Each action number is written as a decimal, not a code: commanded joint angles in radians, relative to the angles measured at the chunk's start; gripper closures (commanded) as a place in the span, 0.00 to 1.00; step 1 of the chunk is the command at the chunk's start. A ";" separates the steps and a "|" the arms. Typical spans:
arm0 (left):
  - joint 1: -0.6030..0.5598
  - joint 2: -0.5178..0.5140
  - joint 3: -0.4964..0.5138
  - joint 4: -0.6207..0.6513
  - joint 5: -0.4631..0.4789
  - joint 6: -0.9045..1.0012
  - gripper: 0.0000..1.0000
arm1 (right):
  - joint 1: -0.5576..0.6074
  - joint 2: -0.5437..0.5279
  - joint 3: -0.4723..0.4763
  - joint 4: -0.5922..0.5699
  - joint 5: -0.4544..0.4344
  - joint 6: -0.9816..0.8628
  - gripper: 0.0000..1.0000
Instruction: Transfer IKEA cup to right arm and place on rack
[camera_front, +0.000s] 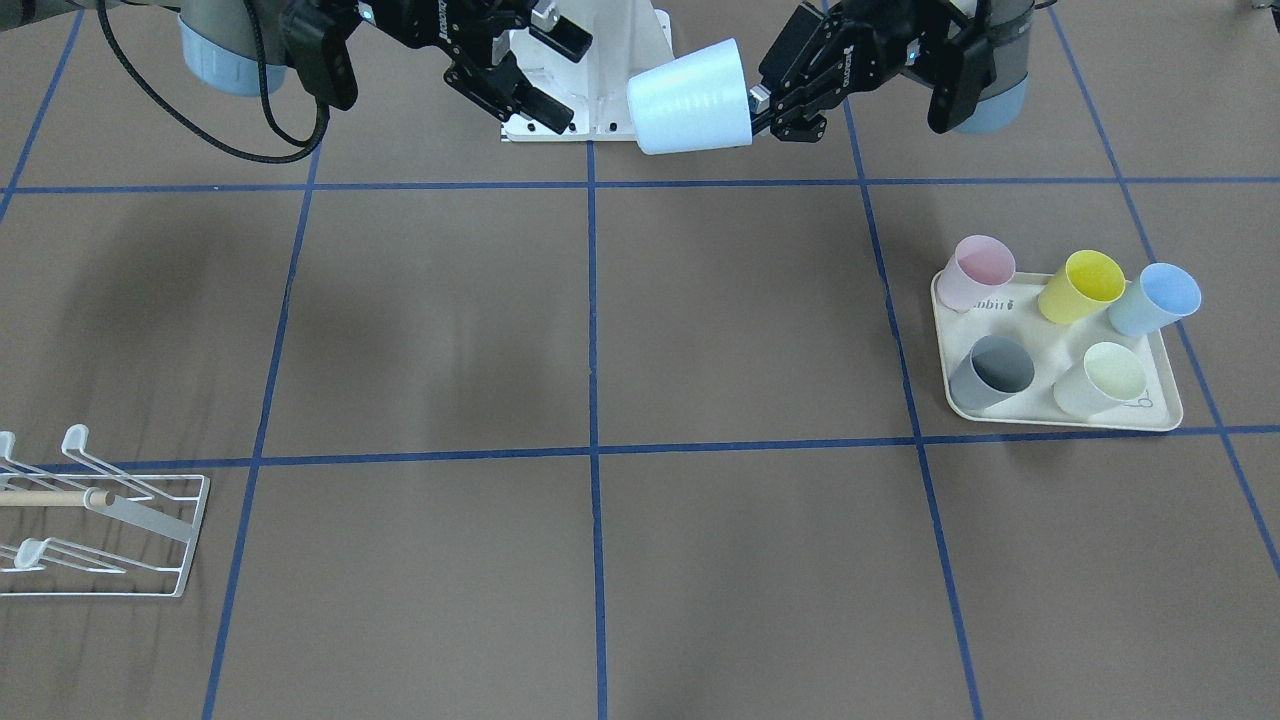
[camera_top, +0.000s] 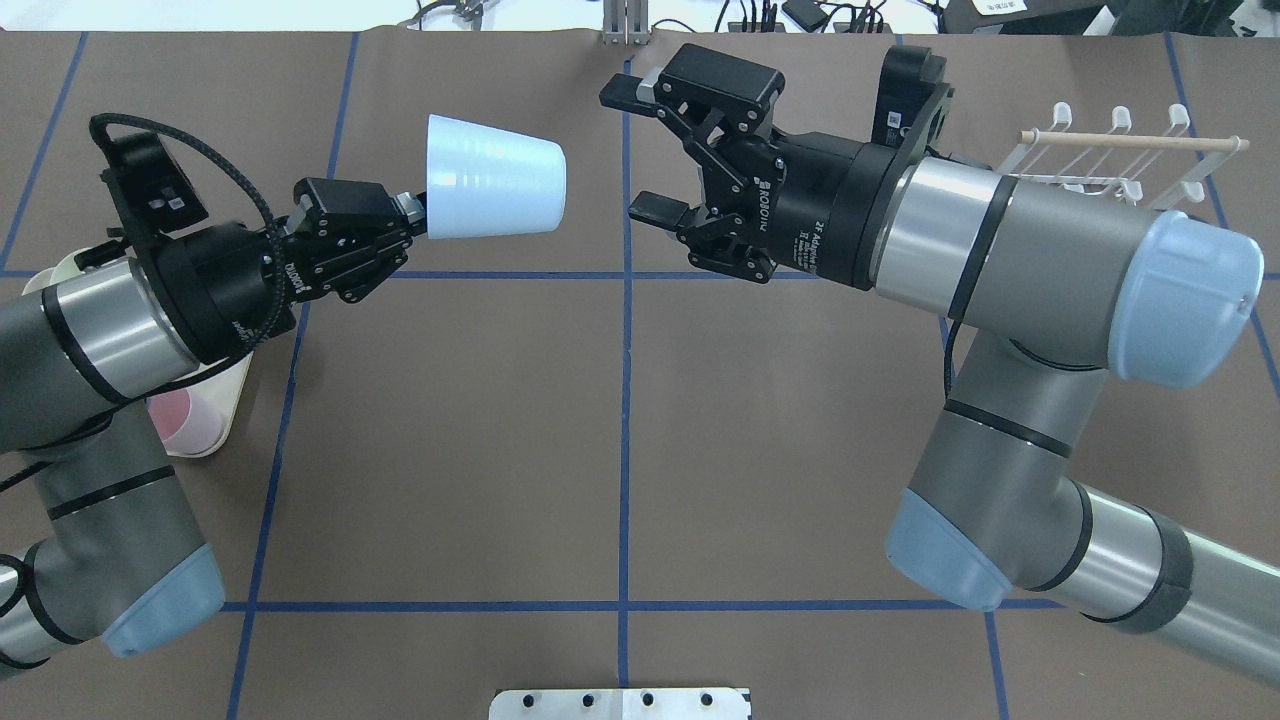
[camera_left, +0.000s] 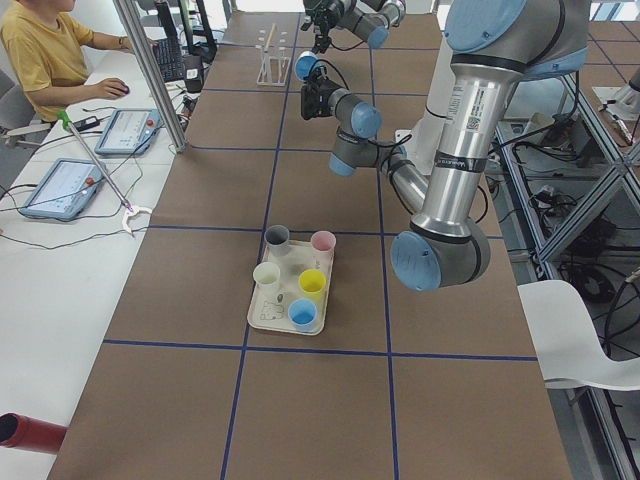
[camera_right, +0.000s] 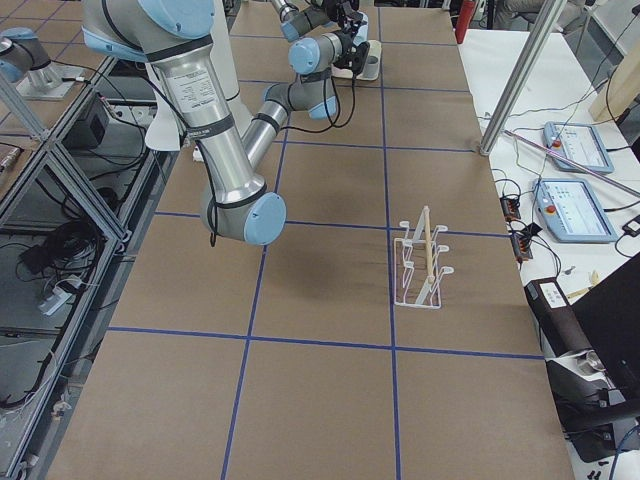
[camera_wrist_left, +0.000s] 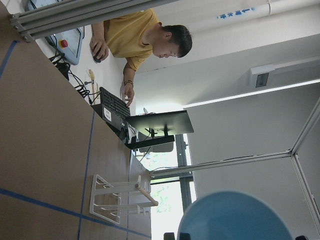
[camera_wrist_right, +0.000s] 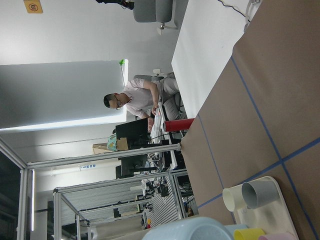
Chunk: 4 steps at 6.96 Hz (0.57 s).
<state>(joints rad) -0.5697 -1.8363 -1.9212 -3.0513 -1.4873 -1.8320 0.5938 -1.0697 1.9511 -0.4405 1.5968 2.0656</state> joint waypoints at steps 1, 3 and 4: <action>0.014 -0.001 0.045 -0.166 -0.001 -0.065 1.00 | -0.002 -0.004 -0.023 0.090 -0.006 -0.013 0.01; 0.017 0.000 0.094 -0.262 -0.013 -0.087 1.00 | -0.002 -0.034 -0.032 0.097 0.005 -0.146 0.01; 0.017 0.005 0.096 -0.255 -0.016 -0.078 1.00 | -0.002 -0.050 -0.028 0.095 0.020 -0.253 0.03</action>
<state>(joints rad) -0.5530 -1.8357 -1.8335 -3.2951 -1.4973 -1.9130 0.5922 -1.0999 1.9215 -0.3465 1.6031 1.9245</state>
